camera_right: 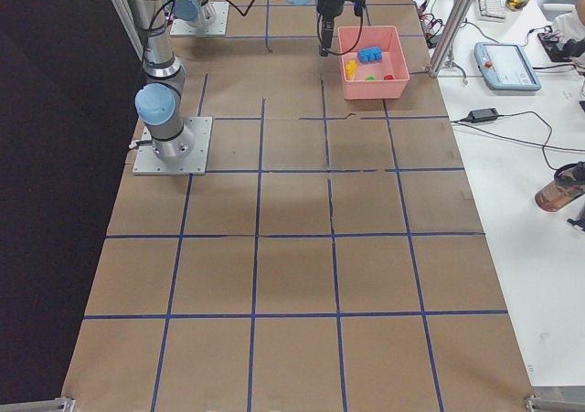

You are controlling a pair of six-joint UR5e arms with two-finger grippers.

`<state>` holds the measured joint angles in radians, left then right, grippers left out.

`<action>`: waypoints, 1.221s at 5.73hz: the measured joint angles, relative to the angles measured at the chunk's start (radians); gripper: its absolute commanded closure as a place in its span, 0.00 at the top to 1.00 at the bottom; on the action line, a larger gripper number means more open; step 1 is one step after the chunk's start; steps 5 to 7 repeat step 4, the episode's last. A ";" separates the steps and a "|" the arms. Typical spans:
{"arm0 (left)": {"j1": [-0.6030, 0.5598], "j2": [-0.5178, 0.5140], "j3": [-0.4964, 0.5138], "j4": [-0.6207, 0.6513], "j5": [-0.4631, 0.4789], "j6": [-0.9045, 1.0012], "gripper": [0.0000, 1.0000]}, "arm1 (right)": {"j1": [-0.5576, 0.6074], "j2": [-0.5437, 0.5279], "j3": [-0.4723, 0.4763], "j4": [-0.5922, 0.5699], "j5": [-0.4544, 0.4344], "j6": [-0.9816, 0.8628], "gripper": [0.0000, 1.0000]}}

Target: Put all blocks into box

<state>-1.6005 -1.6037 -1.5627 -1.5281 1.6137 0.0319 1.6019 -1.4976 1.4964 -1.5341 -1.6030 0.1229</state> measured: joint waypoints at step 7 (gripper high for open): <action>0.004 0.021 -0.015 -0.007 -0.022 -0.010 1.00 | 0.006 -0.002 -0.034 0.040 0.018 0.009 1.00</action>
